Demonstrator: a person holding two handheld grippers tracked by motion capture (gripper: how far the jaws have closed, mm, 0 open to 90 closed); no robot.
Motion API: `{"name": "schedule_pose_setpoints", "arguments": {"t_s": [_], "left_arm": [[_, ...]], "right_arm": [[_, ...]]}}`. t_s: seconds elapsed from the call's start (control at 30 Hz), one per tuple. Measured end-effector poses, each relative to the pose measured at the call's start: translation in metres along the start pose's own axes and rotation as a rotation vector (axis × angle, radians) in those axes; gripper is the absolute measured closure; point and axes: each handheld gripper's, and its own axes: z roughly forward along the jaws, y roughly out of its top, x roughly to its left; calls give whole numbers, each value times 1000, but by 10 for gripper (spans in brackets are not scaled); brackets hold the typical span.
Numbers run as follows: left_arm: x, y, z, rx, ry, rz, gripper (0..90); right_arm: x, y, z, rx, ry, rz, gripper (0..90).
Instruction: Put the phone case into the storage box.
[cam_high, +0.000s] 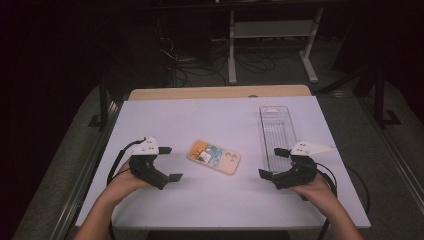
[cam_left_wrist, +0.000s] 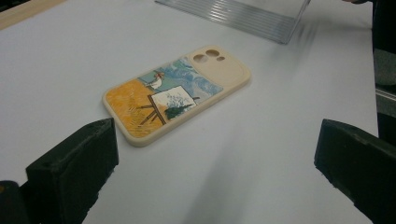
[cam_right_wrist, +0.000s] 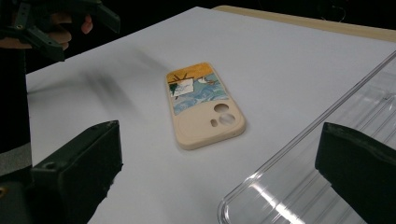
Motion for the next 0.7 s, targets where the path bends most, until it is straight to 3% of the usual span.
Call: {"name": "schedule_pose_setpoints", "arguments": {"t_s": [0.13,0.7], "left_arm": [[1,3,2,-3,-2,6,0],[7,24,13,-31,-14,23,0]], "right_arm": [[0,0,0,4,3,-19,3],[-4,1,1,-15,-4,-3,3]]}}
